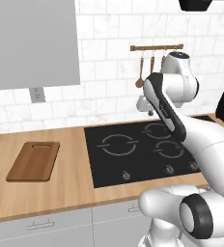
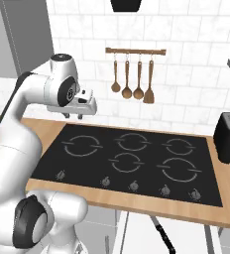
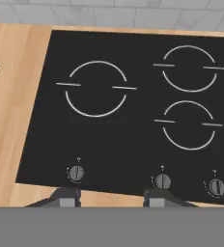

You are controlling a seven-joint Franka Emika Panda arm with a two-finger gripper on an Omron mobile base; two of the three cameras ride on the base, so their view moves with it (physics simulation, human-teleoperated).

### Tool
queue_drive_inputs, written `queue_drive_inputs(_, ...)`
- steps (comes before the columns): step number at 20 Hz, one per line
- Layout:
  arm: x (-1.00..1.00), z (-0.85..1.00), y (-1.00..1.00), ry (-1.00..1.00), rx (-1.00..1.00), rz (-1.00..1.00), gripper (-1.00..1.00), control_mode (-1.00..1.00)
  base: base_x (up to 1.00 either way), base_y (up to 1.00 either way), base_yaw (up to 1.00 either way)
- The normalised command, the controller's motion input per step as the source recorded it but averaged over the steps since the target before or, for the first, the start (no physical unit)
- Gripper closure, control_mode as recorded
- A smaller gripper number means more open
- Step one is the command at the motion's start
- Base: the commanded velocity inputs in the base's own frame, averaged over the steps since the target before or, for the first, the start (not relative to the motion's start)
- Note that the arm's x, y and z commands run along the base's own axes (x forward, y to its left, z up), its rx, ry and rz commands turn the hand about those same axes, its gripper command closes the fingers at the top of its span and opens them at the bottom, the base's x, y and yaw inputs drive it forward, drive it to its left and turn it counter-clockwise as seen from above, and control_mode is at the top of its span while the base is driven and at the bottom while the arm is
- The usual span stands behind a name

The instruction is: Pick up the knife from the drawer and place it on the cutting board. Then place the meat from the plate to the cutting board.

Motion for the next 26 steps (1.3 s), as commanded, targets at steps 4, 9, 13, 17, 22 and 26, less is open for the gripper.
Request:
queue_drive_inputs(4, -0.61, -0.12, -0.29, 0.00, 0.00, 0.00, -1.00, -1.00, 0.00, 0.00, 0.00)
queue_drive_inputs(9, -0.88, -0.33, -0.65, 0.00, -0.04, 0.00, -1.00, -1.00, 0.00, 0.00, 0.00)
queue_drive_inputs(13, -0.73, -0.26, -0.61, 0.03, -0.15, 0.00, -1.00, -1.00, 0.00, 0.00, 0.00)
queue_drive_inputs(17, -0.51, -0.21, -0.43, 0.02, -0.04, -0.04, -1.00, -1.00, 0.00, 0.00, 0.00)
queue_drive_inputs(22, 0.00, -0.02, 0.00, 0.00, 0.00, -0.02, -1.00, 1.00, 0.00, 0.00, 0.00)
queue_drive_inputs(26, 0.00, 0.00, 0.00, 0.00, 0.00, 0.00, -1.00, 1.00, -0.01, 0.00, -0.10)
